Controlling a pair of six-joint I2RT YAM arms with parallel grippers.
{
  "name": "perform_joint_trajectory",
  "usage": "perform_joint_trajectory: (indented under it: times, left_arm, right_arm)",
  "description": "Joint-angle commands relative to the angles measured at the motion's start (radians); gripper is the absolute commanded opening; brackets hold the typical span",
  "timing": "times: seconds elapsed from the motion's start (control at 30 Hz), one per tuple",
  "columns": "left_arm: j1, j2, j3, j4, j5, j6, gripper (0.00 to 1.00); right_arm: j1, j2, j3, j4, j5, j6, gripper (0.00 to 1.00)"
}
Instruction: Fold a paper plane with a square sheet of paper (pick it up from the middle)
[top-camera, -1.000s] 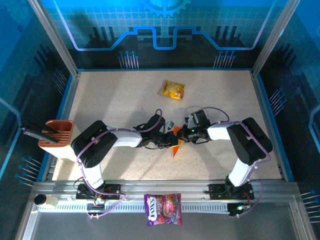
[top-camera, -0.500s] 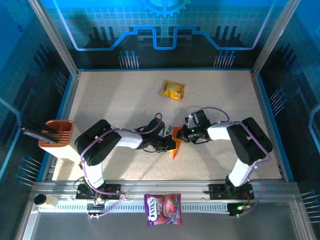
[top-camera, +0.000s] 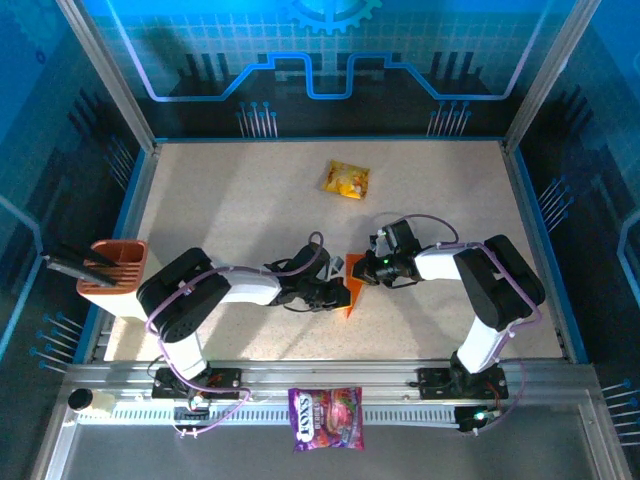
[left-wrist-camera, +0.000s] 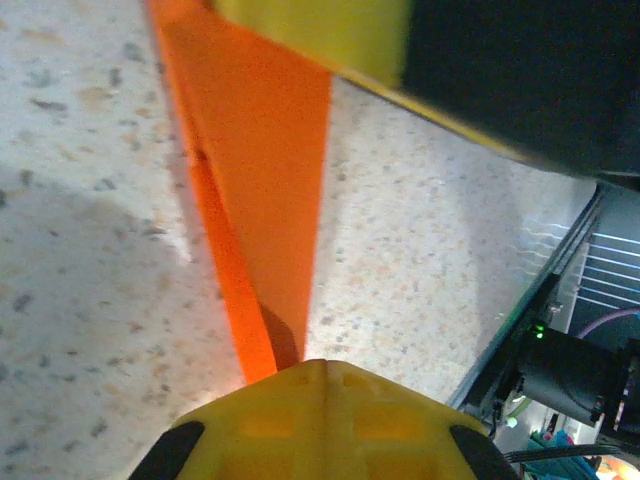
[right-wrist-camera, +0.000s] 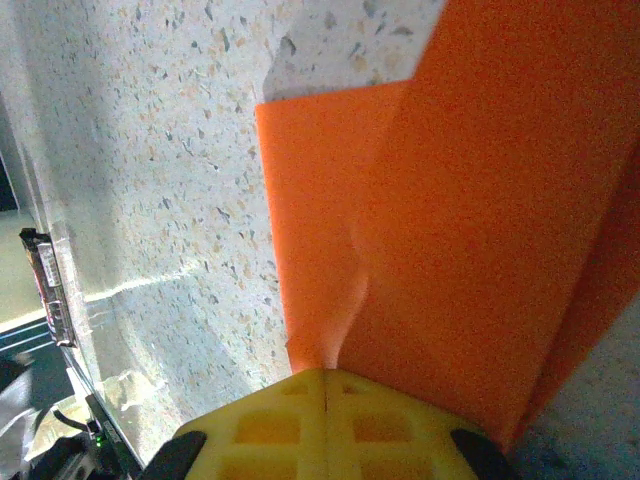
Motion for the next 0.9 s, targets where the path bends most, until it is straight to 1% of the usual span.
perform_joint_trajectory:
  times: [0.0,0.1,0.2,0.3,0.43,0.63,0.87]
  left_arm:
    - [-0.004,-0.043,0.02,-0.029,-0.03,0.019,0.06]
    - [-0.009,-0.021,0.066,-0.029,-0.027,0.024,0.06]
    - [-0.009,0.035,0.11,-0.03,-0.02,0.019,0.06]
    - [-0.011,0.086,0.128,-0.035,-0.044,0.012,0.05]
    - [-0.014,0.121,0.106,-0.021,-0.05,-0.007,0.05]
    - [-0.045,0.12,0.031,-0.011,-0.042,-0.03,0.05]
    - [-0.089,0.075,-0.046,-0.022,-0.049,-0.041,0.06]
  right_arm:
    - [-0.002,0.041,-0.041,-0.136,0.079,-0.015,0.07]
    - [-0.002,0.043,-0.042,-0.134,0.08,-0.015,0.07]
    - [-0.001,0.046,-0.044,-0.128,0.075,-0.011,0.07]
    - [-0.002,0.047,-0.042,-0.125,0.073,-0.011,0.07]
    - [-0.004,0.051,-0.043,-0.129,0.073,-0.015,0.07]
    - [-0.005,0.057,-0.049,-0.127,0.075,-0.018,0.07]
    - [-0.01,0.06,-0.04,-0.14,0.077,-0.028,0.07]
